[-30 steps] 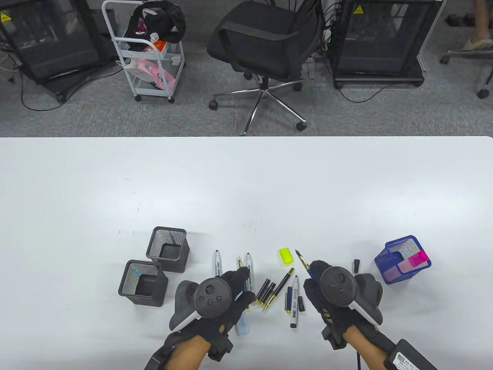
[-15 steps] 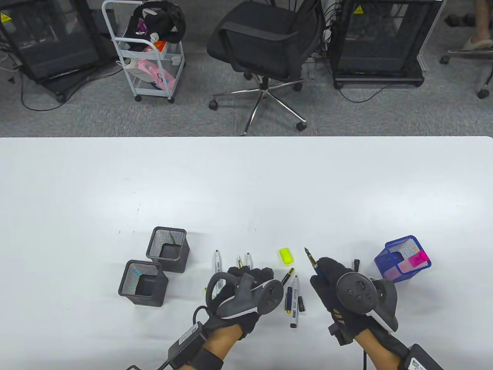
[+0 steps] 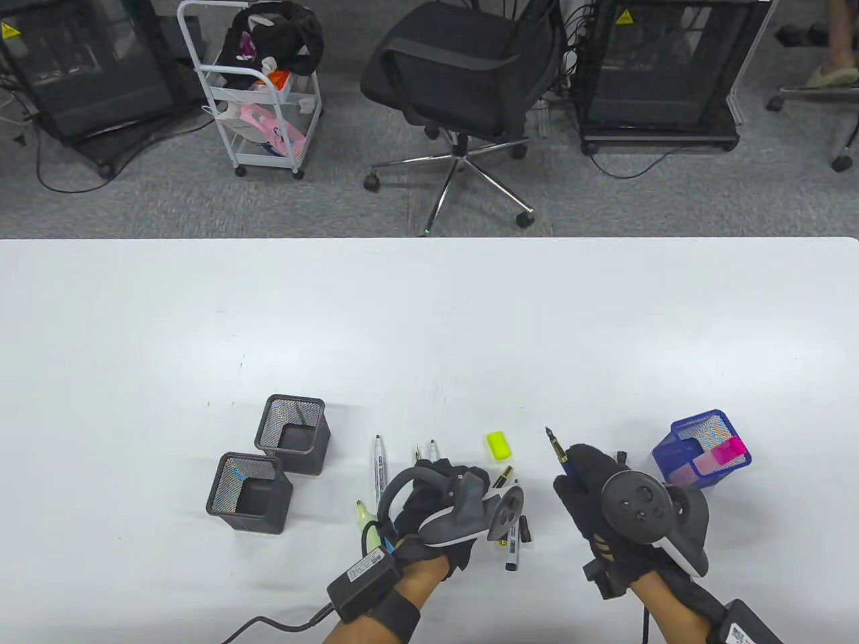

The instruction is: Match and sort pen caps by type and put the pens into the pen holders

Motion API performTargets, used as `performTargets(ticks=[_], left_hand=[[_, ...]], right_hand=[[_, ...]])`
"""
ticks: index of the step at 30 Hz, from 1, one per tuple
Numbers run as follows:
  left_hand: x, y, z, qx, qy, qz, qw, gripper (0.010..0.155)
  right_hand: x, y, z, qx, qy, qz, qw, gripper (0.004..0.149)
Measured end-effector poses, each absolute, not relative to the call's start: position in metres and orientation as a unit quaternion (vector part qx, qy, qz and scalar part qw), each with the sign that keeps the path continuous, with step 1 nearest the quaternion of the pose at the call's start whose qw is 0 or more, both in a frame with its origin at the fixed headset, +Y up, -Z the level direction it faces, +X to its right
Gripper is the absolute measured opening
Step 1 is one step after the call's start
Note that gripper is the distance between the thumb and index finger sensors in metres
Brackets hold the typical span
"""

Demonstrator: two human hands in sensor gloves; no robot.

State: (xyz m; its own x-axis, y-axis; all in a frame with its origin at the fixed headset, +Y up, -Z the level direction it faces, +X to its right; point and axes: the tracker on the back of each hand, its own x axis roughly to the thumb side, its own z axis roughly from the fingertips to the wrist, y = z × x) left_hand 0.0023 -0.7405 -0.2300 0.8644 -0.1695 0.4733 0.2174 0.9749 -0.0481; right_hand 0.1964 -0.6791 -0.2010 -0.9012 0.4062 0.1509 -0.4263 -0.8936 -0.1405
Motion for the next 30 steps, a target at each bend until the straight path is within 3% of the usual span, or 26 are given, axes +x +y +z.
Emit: performTargets(ticks=[23, 30], left_hand=[[0.001, -0.753, -0.24, -0.079, -0.19, -0.121, 0.971, 0.061], [-0.001, -0.753, -0.246, -0.098, -0.161, -0.077, 0.979, 0.058]], right_hand=[[0.192, -0.683, -0.201, 0.06, -0.075, 0.976, 0.193, 0.054], [0.19, -0.683, -0.201, 0.062, -0.073, 0.977, 0.189, 0.055]])
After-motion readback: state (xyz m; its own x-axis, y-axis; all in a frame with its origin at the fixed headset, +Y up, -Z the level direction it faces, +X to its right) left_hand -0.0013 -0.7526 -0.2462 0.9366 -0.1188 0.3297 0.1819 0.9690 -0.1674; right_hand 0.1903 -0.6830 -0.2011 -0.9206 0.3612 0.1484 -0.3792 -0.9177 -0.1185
